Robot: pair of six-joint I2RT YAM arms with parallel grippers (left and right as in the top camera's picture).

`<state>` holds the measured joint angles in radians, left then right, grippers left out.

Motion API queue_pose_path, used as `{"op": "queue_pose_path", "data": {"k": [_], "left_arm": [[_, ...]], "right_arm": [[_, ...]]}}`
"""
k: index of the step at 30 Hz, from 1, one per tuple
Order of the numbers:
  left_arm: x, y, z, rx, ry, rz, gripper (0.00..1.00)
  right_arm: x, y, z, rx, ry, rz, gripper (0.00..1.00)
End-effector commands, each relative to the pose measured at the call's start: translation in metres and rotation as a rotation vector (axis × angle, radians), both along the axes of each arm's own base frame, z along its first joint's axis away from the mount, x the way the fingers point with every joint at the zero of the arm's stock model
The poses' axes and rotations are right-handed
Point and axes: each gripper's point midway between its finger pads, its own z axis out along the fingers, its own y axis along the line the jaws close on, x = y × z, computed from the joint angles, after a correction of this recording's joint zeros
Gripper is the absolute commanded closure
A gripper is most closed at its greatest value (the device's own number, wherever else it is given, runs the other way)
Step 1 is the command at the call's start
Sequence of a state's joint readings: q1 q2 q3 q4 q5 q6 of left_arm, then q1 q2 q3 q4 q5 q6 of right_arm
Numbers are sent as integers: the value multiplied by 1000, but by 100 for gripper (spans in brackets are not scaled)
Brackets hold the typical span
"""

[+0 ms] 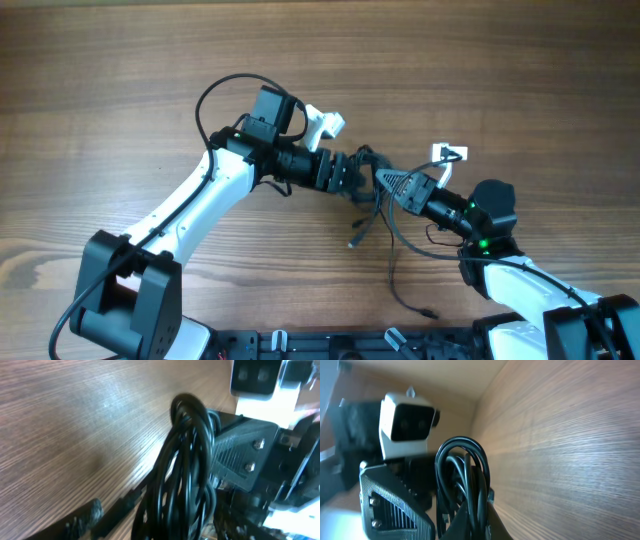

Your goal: Untangle cables

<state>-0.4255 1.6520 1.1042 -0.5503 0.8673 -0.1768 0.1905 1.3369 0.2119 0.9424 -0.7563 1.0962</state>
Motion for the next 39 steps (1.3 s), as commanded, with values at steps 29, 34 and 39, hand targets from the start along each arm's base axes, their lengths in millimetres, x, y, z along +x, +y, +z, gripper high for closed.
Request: {"op": "queue_pose_path", "data": {"k": [29,34,39], "left_arm": [[43,-5,-27,276,155,713,96],[54,8,-25,286,101,708,96],[58,12,-22,260,124,709,96]], "right_arm": [[4,-8,-21,38,183,-82,65],[-11,3,-18,-52,32,58,0],[-13,6,-16,-126,-96,94,0]]}}
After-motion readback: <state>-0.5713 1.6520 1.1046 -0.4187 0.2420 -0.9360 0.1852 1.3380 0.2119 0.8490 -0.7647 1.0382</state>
